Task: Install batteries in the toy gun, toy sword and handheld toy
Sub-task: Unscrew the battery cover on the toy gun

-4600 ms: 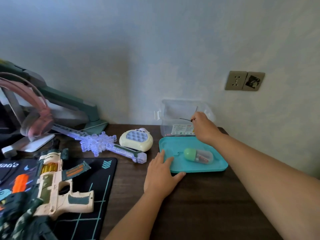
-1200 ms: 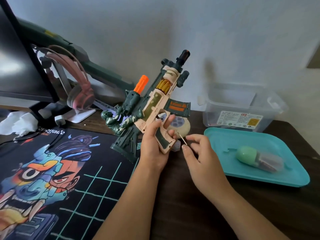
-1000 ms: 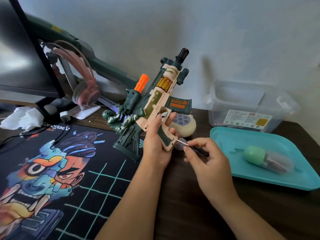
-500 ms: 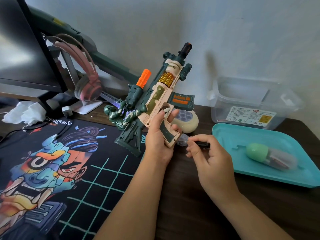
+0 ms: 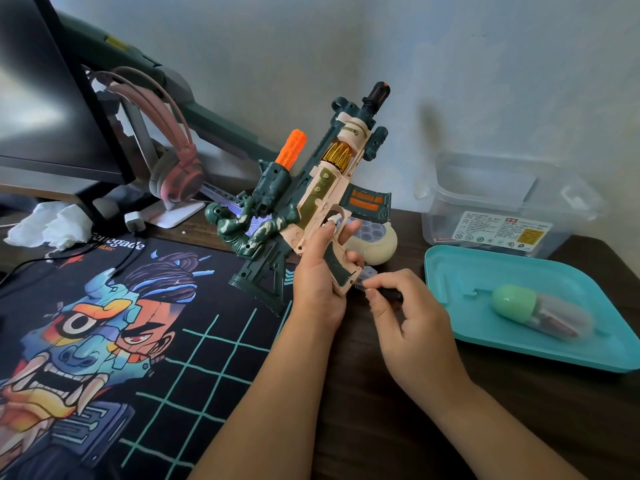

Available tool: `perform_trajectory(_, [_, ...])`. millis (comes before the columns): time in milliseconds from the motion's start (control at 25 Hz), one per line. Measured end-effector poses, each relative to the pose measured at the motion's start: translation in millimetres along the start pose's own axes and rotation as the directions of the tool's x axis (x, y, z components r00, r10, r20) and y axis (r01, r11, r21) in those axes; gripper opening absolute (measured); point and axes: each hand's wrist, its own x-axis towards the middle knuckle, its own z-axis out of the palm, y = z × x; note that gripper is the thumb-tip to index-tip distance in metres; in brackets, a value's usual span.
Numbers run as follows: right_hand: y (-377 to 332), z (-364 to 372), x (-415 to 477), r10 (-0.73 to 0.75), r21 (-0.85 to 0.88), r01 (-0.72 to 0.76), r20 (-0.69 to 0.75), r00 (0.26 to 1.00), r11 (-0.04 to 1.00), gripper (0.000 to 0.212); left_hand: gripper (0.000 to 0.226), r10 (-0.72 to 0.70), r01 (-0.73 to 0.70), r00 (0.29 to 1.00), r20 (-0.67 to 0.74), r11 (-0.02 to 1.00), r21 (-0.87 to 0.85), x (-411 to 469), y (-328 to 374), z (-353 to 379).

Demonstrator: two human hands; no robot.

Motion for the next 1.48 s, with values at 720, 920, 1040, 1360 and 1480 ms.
perform_trajectory(720, [-1.1, -2.5, 6.5, 0.033, -0.069, -0.028, 0.073, 0.997, 0.997, 0.024, 0.019, 0.051, -0.047, 0.998, -0.028, 0.989, 0.137, -5.1, -2.0, 2.1])
perform_trajectory(920, [-1.0, -3.4, 9.5, 0.025, -0.173, -0.013, 0.068, 0.997, 0.985, 0.026, 0.022, 0.039, -0.028, 0.997, -0.062, 0.985, 0.168, -7.5, -4.4, 2.2])
perform_trajectory(1040, [-2.7, -3.9, 9.7, 0.002, -0.183, 0.005, 0.039, 0.999, 0.983, 0.019, 0.018, 0.058, -0.045, 0.996, -0.068, 0.983, 0.180, -9.9, -2.5, 4.4])
perform_trajectory(1360, [-1.1, -0.9, 7.2, 0.066, -0.132, -0.067, -0.007, 0.998, 0.989, 0.018, 0.010, 0.082, -0.069, 0.992, -0.099, 0.990, 0.125, -11.4, 2.4, 5.7])
perform_trajectory(1480, [0.3, -2.0, 4.4, 0.098, -0.048, -0.096, 0.026, 0.995, 0.994, 0.023, 0.012, 0.091, -0.080, 0.991, -0.095, 0.991, 0.112, -9.3, 2.8, 4.5])
